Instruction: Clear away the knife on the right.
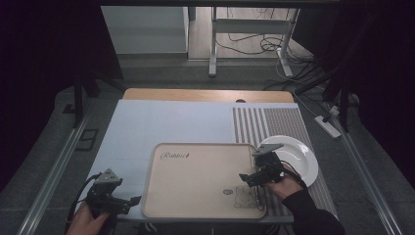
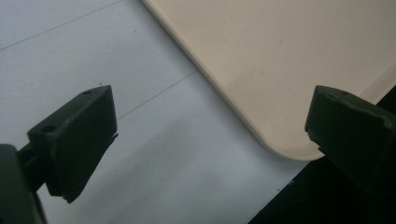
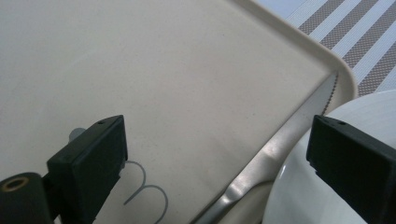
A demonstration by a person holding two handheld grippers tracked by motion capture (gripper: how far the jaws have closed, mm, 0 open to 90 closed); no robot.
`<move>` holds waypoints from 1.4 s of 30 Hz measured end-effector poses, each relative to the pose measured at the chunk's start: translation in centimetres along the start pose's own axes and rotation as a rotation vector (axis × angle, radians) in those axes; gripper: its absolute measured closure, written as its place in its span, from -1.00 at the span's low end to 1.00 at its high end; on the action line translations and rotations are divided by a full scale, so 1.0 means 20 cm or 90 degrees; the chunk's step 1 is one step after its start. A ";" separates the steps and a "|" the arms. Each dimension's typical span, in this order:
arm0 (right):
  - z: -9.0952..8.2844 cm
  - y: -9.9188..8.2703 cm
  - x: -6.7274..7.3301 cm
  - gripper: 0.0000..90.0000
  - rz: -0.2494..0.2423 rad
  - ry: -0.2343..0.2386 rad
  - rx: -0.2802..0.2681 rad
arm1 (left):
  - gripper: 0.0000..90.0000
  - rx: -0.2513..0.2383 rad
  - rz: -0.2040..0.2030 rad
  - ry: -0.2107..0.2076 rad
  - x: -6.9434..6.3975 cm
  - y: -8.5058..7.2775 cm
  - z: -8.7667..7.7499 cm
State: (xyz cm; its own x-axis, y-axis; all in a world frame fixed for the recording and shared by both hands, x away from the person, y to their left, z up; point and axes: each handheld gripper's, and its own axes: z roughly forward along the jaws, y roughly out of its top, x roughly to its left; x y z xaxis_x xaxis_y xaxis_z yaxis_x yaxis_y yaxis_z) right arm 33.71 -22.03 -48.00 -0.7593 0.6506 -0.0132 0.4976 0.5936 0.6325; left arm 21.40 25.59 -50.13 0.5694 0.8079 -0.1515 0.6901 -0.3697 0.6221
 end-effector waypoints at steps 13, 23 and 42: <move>-0.05 -0.05 -0.04 -1.00 0.012 0.004 -0.023 | -0.93 0.000 -0.001 -0.001 0.00 0.00 0.00; -0.10 -0.11 -0.06 -1.00 0.021 -0.024 -0.024 | -0.93 -0.002 -0.003 -0.004 0.00 0.00 0.00; -0.22 -0.26 -0.10 -1.00 0.076 -0.065 -0.046 | -0.93 -0.002 -0.005 -0.007 0.01 0.00 0.00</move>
State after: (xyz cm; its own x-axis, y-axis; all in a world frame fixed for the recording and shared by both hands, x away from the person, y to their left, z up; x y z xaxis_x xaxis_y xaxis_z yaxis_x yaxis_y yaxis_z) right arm 30.73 -28.52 -47.81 -0.6483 0.7613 -0.0107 0.5471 0.4756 0.6888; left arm 21.44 25.71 -50.14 0.5682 0.8062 -0.1649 0.6935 -0.3613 0.6233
